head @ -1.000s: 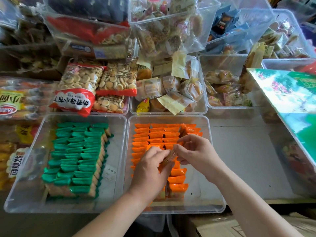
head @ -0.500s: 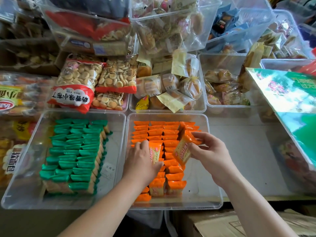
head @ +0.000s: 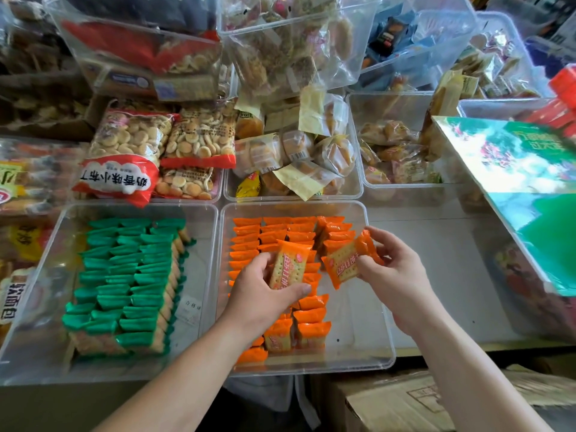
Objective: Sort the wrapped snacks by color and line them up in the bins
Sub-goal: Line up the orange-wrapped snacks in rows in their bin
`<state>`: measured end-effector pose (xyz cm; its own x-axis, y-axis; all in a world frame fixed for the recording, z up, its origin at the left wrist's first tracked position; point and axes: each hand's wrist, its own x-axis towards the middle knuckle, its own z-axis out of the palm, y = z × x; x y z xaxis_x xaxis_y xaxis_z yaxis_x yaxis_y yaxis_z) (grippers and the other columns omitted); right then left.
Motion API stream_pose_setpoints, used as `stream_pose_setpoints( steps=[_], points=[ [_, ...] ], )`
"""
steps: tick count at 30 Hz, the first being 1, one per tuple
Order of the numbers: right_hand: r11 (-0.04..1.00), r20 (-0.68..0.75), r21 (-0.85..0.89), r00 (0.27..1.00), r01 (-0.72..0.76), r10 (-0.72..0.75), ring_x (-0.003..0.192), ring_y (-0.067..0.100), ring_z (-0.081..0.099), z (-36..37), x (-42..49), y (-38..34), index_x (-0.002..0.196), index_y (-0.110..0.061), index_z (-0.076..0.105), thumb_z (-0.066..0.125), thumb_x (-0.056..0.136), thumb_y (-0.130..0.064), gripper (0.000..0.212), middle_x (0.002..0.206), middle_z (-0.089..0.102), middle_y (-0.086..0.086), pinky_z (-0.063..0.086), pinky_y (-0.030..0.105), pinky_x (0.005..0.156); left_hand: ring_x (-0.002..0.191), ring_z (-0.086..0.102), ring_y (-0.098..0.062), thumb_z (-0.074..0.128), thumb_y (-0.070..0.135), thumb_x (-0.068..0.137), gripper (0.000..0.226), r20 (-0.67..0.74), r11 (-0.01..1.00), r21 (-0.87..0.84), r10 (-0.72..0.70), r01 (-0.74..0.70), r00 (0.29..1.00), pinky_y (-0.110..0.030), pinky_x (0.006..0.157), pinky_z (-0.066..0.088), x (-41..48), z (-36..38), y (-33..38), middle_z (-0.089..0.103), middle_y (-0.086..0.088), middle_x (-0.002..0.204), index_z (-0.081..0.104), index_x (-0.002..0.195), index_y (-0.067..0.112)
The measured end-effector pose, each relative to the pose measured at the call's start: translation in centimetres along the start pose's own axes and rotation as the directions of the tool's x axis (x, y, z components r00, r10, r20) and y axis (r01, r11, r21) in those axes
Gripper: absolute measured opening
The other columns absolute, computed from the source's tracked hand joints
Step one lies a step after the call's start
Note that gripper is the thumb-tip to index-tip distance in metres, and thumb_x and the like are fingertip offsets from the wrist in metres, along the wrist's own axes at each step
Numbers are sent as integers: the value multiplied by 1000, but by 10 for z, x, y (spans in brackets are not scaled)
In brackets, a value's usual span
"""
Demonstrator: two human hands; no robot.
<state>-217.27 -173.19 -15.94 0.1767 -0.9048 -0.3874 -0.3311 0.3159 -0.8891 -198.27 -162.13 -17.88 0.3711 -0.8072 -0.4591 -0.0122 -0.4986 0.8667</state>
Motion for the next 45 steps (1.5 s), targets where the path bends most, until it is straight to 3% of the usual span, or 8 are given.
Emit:
stream_pose_setpoints(
  steps=[6,13,17,22,29,32,39,45],
  points=[
    [998,-121,-25,991,54,-57,79,7,68,3,-10,-2,97,-31,66,73,87,-14,22,87,72,-11,55,21,69,90,75,-6,91,15,80,52,46,995,-101,-16,20,999,-31,78,64,-5,10,0,78,10,101,67,124,28],
    [994,-159,100,986,-42,58,90,31,73,4,-14,11,100,-23,65,76,79,-2,32,99,74,9,59,38,74,98,77,-21,78,13,92,31,86,943,-282,-158,176,984,-49,85,65,-4,14,-5,79,-3,109,69,119,23],
    [964,-54,237,990,-118,134,95,35,75,9,-20,16,114,-16,60,69,81,12,45,110,71,15,61,36,70,104,76,-24,71,14,97,25,143,871,-431,-193,236,971,-46,88,63,-6,20,-1,79,-6,112,69,122,15],
    [974,101,172,986,-149,133,100,32,74,7,-25,17,117,-17,70,61,84,16,47,107,74,15,64,44,86,111,74,-32,67,10,99,28,237,842,-483,-139,241,962,-48,94,61,-8,30,0,77,-14,118,65,127,8],
    [989,174,41,975,-145,136,100,30,75,-6,-22,9,107,-13,73,74,92,-11,15,100,79,5,62,47,90,108,74,-15,68,11,100,24,194,955,-291,7,51,981,-33,91,62,-7,37,7,79,2,115,73,122,20],
    [990,217,-9,966,-141,139,98,28,75,-9,-23,5,111,-15,70,83,87,-25,29,100,80,4,61,42,88,108,72,-8,71,15,99,32,212,979,-203,70,-26,975,-25,87,59,-7,40,5,78,7,113,70,128,30],
    [982,249,-186,967,-11,59,82,4,73,-21,-7,-8,132,-39,58,92,77,-16,68,105,74,-4,59,24,72,110,69,-3,72,14,98,40,237,990,-63,134,-123,962,-28,92,60,1,44,-3,74,19,112,62,125,42],
    [715,331,-661,944,229,3,87,4,64,-27,32,-26,130,-25,67,84,82,-18,51,105,68,-13,45,18,78,118,58,11,72,22,98,45,222,967,136,183,-217,958,-11,91,47,25,54,0,64,30,123,56,128,52]
  ],
)
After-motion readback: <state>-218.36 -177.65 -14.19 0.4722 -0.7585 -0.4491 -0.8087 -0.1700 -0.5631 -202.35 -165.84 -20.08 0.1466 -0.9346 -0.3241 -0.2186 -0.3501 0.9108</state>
